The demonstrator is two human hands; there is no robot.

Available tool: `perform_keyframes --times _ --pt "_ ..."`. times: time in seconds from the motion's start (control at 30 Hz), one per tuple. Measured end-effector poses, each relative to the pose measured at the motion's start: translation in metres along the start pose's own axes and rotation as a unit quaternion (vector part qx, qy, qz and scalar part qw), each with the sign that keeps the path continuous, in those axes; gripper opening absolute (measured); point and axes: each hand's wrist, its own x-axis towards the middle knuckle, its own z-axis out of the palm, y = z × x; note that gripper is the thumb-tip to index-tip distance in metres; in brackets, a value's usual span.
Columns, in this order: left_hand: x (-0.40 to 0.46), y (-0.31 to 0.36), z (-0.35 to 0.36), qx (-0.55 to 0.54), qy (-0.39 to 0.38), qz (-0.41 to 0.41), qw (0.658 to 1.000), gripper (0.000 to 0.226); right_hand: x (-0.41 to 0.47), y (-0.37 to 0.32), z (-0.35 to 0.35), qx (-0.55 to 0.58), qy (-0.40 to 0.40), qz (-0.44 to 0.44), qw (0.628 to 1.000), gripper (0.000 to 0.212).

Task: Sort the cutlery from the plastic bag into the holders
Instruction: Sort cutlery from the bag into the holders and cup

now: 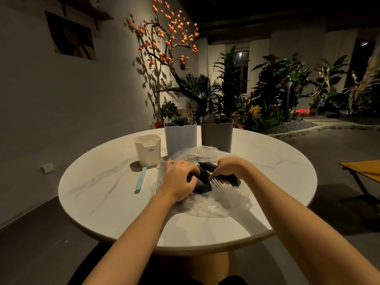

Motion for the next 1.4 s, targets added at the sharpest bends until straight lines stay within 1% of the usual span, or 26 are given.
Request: perform_keyframes --times 0.07,0.13,0.2,0.4,0.57,0.6,0.67,0.7,0.8,0.87,0.93,1.0,1.03,1.1,1.2,1.3,1.33,1.4 --pt "0.000 -0.001 0.000 -0.002 0.004 -0.001 1.000 0.033 -0.001 0.002 0.000 0.028 -0.026 0.007 0.999 0.018" --pt "0.000 -0.001 0.000 -0.002 -0.008 0.000 1.000 0.034 -0.002 0.004 0.002 0.070 -0.048 0.012 0.996 0.022" --pt "-0.001 -0.003 0.000 -0.002 -0.017 0.005 1.000 0.033 -0.001 0.004 0.003 0.099 -0.053 0.016 0.994 0.024" --pt "0.000 -0.003 0.002 -0.006 -0.014 0.008 1.000 0.033 -0.001 0.005 0.003 0.062 -0.023 0.011 0.998 0.015" --pt "0.002 -0.003 0.003 -0.018 0.041 0.006 0.999 0.031 0.003 0.008 -0.002 0.066 -0.033 0.004 0.997 0.015" --pt "0.003 -0.003 0.004 -0.018 0.046 0.001 0.999 0.032 0.004 0.009 -0.003 0.078 -0.039 0.001 0.996 0.016" --pt "0.005 -0.002 0.006 -0.011 0.048 -0.012 0.999 0.033 0.007 0.011 -0.005 0.101 -0.046 -0.009 0.994 0.028" --pt "0.005 -0.003 0.006 -0.005 0.048 -0.021 0.999 0.033 0.007 0.012 -0.006 0.113 -0.054 -0.018 0.992 0.029" --pt "0.006 -0.006 0.008 0.006 0.054 -0.053 0.997 0.038 0.003 0.014 -0.005 0.169 -0.087 -0.043 0.981 0.021" --pt "0.007 -0.008 0.009 0.006 0.055 -0.067 0.996 0.042 0.002 0.017 -0.004 0.189 -0.109 -0.052 0.974 0.020" --pt "0.009 -0.008 0.009 -0.016 0.061 -0.073 0.995 0.043 0.001 0.019 -0.002 0.198 -0.137 -0.057 0.969 0.016" --pt "0.011 -0.006 0.007 -0.060 0.073 -0.090 0.991 0.041 0.000 0.019 -0.001 0.205 -0.163 -0.059 0.963 0.012" --pt "0.011 -0.005 0.006 -0.078 0.079 -0.100 0.989 0.043 0.000 0.019 0.000 0.208 -0.175 -0.060 0.960 0.012" --pt "0.011 -0.005 0.005 -0.094 0.091 -0.107 0.986 0.049 -0.001 0.019 0.000 0.215 -0.206 -0.070 0.952 0.014" --pt "0.014 -0.008 0.006 -0.110 0.116 -0.102 0.982 0.051 -0.002 0.021 -0.001 0.219 -0.249 -0.109 0.937 0.024" --pt "0.018 -0.011 0.006 -0.133 0.141 -0.115 0.974 0.050 -0.002 0.023 -0.001 0.229 -0.260 -0.133 0.929 0.036" --pt "0.019 -0.012 0.007 -0.139 0.150 -0.118 0.972 0.049 -0.002 0.025 -0.001 0.227 -0.261 -0.139 0.928 0.038" --pt "0.021 -0.013 0.008 -0.145 0.168 -0.125 0.967 0.048 0.000 0.027 0.000 0.224 -0.270 -0.149 0.925 0.034"
